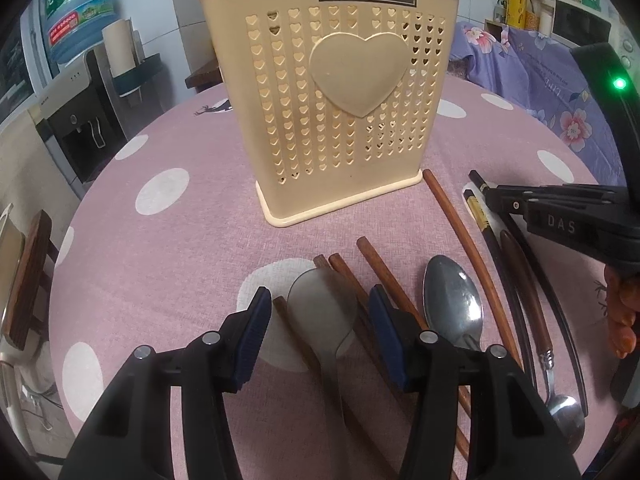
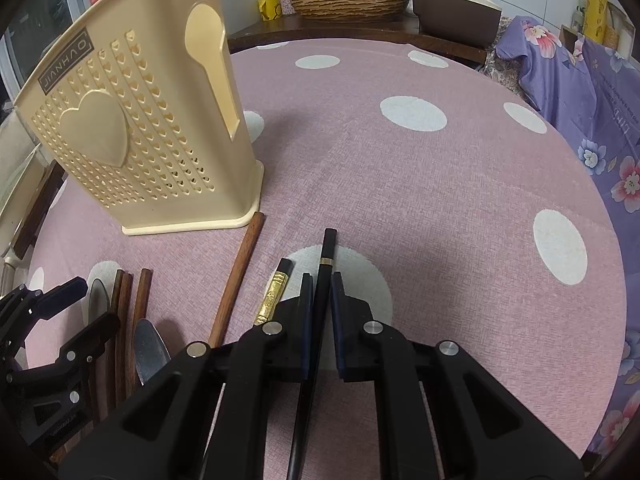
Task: Organize utensils
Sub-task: 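Close the right tool on the black chopstick while the left tool grasps the silver spoon, then lift and carry the black chopstick and silver spoon over the cream basket with both tools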
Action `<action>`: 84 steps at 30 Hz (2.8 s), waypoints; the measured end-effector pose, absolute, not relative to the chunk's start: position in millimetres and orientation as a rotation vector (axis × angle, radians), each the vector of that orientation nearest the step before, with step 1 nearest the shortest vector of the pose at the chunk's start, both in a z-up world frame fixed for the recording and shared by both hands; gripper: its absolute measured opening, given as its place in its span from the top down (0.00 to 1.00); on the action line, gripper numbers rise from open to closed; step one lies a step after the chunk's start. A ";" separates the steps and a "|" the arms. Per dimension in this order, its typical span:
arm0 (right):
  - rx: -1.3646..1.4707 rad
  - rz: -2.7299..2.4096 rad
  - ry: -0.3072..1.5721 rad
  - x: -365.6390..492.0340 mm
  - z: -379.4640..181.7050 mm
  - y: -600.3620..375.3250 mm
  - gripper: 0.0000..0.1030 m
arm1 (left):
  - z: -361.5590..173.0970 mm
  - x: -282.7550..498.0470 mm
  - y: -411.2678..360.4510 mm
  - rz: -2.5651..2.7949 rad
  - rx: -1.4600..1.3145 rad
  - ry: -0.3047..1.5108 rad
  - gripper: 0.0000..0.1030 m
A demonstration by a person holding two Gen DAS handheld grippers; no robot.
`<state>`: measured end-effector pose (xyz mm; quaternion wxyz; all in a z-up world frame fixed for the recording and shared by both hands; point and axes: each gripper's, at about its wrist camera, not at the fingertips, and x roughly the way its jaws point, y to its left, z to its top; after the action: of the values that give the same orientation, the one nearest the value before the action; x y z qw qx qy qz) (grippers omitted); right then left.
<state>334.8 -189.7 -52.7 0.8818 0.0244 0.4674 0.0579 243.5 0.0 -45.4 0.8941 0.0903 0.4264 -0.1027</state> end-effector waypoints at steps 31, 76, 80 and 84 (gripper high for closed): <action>0.219 0.241 0.733 290.8 33.1 -231.0 0.92 | 50.5 205.6 31.0 -0.218 0.019 0.607 0.66; 0.103 0.387 0.400 266.3 227.0 -205.4 0.92 | 183.0 239.5 41.5 -0.293 -0.066 0.409 0.66; 0.106 0.372 0.317 278.8 266.4 -192.4 0.92 | 212.6 257.8 38.8 -0.246 -0.069 0.343 0.66; 0.105 0.349 0.294 296.3 273.3 -177.9 0.92 | 210.7 276.8 29.9 -0.192 -0.040 0.339 0.66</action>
<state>296.3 -177.9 273.3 0.9727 0.0521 0.1456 0.1728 276.8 29.9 210.7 0.9809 -0.0201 0.1683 -0.0954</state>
